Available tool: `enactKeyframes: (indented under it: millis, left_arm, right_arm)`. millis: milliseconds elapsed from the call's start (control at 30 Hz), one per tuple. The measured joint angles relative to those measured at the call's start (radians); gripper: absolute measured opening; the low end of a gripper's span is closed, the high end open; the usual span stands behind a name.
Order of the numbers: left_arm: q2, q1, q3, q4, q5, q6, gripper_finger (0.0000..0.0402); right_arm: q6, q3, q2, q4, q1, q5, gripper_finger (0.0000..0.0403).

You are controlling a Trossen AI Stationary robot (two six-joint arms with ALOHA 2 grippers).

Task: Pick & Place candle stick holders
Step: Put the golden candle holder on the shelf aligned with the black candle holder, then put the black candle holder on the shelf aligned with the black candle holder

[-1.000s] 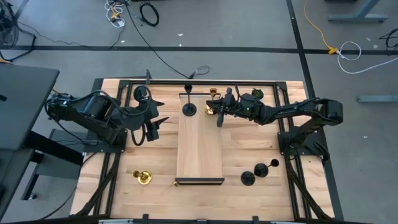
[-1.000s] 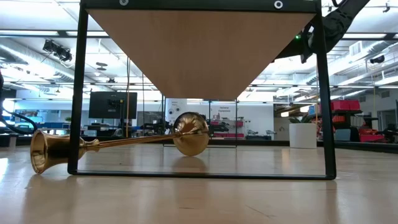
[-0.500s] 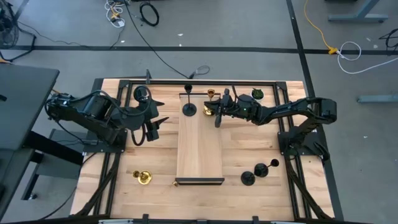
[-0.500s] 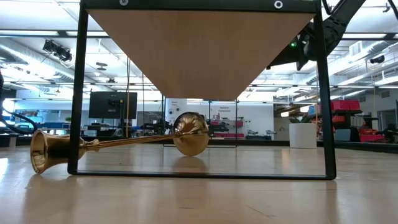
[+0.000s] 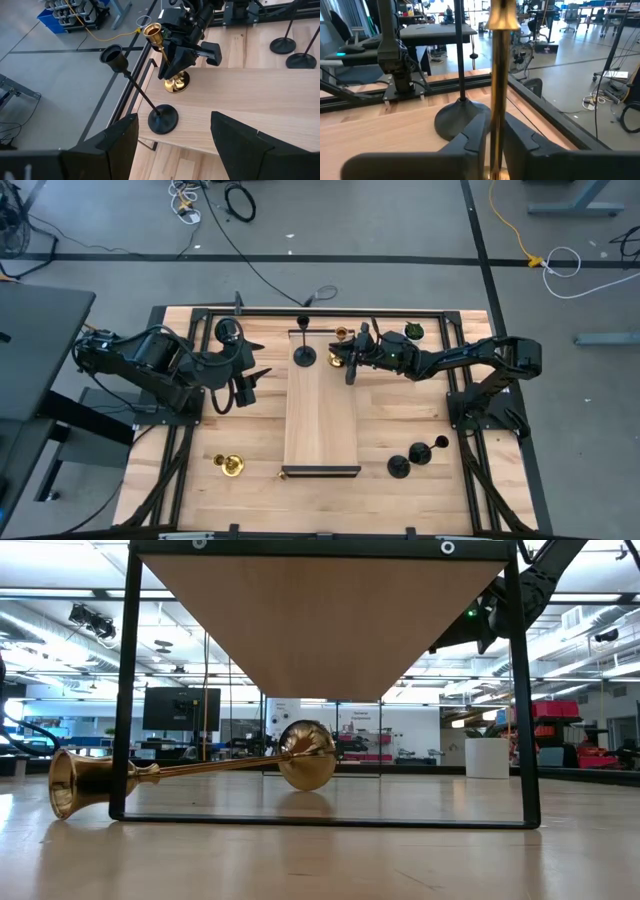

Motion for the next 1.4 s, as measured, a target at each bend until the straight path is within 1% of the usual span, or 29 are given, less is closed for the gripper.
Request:
enactKeyframes:
  millis: [133,367,467,600,733,900,1033,1200,1400]
  left_arm:
    - [0.000,0.000,0.000,0.000,0.000,0.000,0.0248]
    - [0.000,0.000,0.000,0.000,0.000,-0.001,0.0248]
    - [0.000,0.000,0.000,0.000,0.000,-0.001,0.0248]
    - [0.000,0.000,0.000,0.000,0.000,-0.001,0.0248]
    - [0.000,0.000,0.000,-0.001,0.000,-0.014,0.0248]
    - [0.000,0.000,0.000,-0.001,0.001,-0.014,0.0248]
    - [0.000,0.000,0.000,-0.002,0.001,-0.014,0.0248]
    - [0.000,0.000,0.000,-0.003,0.027,-0.018,0.0248]
    - [0.000,0.000,0.000,-0.003,0.038,-0.018,0.0248]
  right_arm:
    - [0.000,0.000,0.000,0.002,0.000,0.001,0.0070]
    - [0.004,0.000,0.000,0.014,0.000,0.001,0.0073]
    - [0.000,0.000,0.000,0.031,0.000,0.001,0.0086]
    - [0.000,0.000,-0.015,0.021,0.001,0.000,0.0127]
    - [-0.005,0.000,-0.039,-0.001,0.002,-0.007,0.0189]
    - [-0.017,0.000,-0.072,-0.036,0.004,-0.080,0.0269]
    - [-0.018,0.000,-0.120,-0.117,0.004,-0.097,0.0314]
    - [-0.027,0.000,-0.226,-0.265,0.004,-0.090,0.0339]
    - [-0.045,0.000,-0.402,-0.503,0.027,-0.047,0.0336]
